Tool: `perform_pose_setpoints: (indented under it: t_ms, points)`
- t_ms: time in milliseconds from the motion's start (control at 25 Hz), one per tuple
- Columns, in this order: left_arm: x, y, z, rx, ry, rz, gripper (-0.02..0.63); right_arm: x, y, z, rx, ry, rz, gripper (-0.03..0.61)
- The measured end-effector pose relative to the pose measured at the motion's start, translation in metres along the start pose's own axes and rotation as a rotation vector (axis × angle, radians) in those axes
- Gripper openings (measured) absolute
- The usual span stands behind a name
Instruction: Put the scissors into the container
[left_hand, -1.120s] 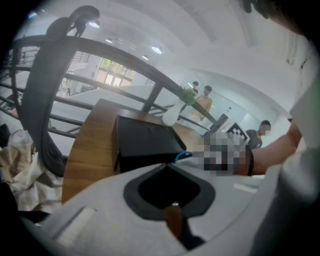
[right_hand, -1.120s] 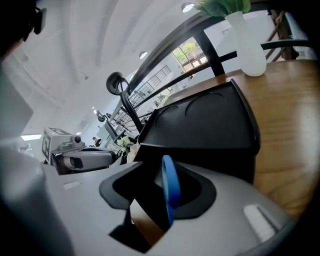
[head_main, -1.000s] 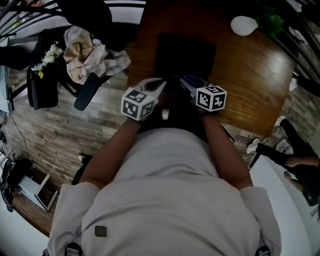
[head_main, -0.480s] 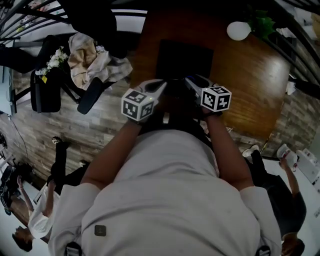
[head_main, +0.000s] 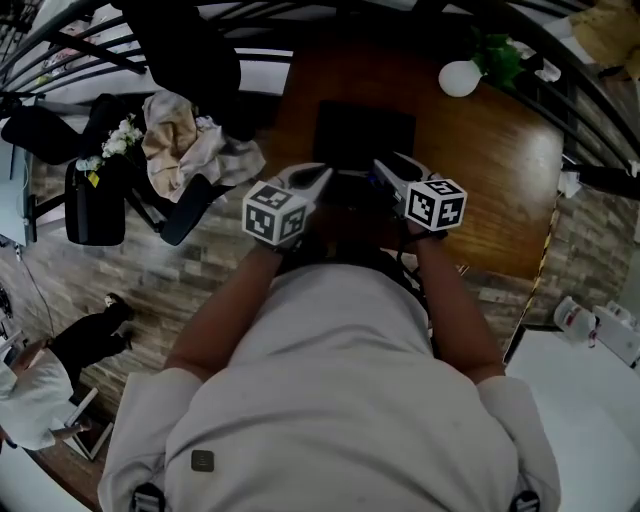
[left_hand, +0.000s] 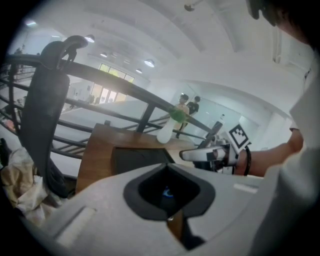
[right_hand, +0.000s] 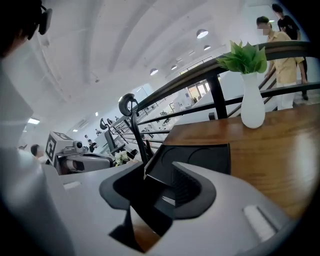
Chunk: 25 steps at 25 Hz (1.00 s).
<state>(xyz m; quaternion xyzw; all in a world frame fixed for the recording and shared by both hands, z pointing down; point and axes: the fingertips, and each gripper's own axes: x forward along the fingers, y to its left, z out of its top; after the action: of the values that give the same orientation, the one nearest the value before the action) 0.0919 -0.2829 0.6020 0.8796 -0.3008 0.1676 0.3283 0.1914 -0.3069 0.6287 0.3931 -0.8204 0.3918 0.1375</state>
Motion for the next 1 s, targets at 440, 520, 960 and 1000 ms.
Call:
perform_pose_setpoints:
  t_ms: [440,520,960,1000]
  points:
    - [-0.024,-0.018,0.017,0.053,-0.046,-0.049,0.005,-0.022,0.037,0.008,-0.022,-0.075,-0.006,0.157]
    - [-0.028,-0.02,0.019,0.065,-0.05,-0.057,0.005,-0.025,0.044,0.008,-0.038,-0.081,-0.004,0.131]
    - [-0.078,-0.017,0.035,0.081,-0.105,-0.102,0.003,-0.047,0.102,0.009,-0.122,-0.139,0.029,0.008]
    - [-0.081,-0.019,0.036,0.08,-0.112,-0.103,0.005,-0.05,0.106,0.008,-0.115,-0.148,0.033,0.008]
